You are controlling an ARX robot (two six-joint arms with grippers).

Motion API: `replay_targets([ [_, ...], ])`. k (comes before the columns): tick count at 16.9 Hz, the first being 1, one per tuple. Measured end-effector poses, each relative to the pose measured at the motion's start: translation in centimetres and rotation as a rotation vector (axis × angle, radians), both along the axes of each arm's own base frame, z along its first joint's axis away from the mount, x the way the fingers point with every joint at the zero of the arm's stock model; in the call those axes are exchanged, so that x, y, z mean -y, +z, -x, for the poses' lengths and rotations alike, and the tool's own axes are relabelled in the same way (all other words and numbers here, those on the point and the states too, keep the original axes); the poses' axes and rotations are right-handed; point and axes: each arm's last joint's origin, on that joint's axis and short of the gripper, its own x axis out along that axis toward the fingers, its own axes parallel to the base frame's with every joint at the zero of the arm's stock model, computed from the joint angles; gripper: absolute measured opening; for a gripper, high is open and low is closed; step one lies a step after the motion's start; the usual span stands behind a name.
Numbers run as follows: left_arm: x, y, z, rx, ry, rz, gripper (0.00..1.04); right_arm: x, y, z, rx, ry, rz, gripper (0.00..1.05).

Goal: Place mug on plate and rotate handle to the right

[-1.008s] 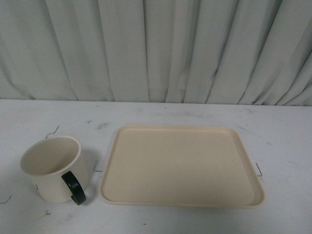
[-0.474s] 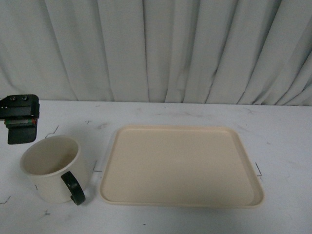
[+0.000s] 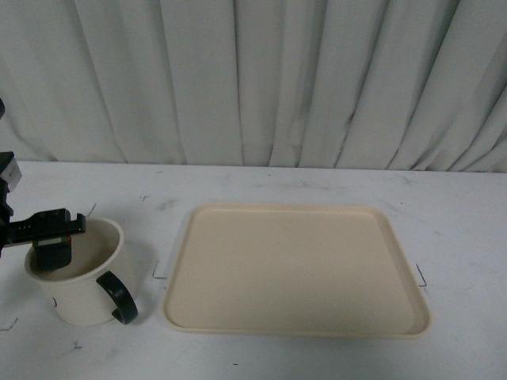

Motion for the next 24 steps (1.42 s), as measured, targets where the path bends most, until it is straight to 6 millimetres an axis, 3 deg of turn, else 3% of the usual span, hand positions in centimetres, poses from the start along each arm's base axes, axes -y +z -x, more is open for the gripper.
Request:
replay_targets([
  [2,0.1,-0.1,0.0,0.005,0.007,0.022,0.57,0.0,0.0,0.0,0.000,0.000,0.000,0.98],
  [7,0.6,1.0,0.6,0.033,-0.003,0.044,0.04,0.0,0.0,0.0,0.000,0.000,0.000,0.98],
  [9,0.6,2.5,1.2,0.065,-0.004,0.042,0.03,0.0,0.0,0.0,0.000,0.000,0.000,0.98],
  [10,1.9,5.8,1.9,0.143,-0.053,0.044,0.03,0.0,0.0,0.0,0.000,0.000,0.000,0.98],
  [12,5.5,6.9,1.7,0.168,-0.150,0.053,0.03,0.0,0.0,0.0,0.000,0.000,0.000,0.98],
  [17,8.7,8.1,1.2,0.211,-0.224,0.069,0.03,0.0,0.0,0.0,0.000,0.000,0.000,0.98],
  [19,12.8,8.1,0.1,0.218,-0.291,0.085,0.03,0.0,0.0,0.0,0.000,0.000,0.000,0.98],
  [22,19.5,5.9,-1.0,0.140,-0.404,0.082,0.03,0.0,0.0,0.0,0.000,0.000,0.000,0.98],
  [24,22.4,5.3,-1.4,0.122,-0.452,0.077,0.03,0.0,0.0,0.0,0.000,0.000,0.000,0.98],
])
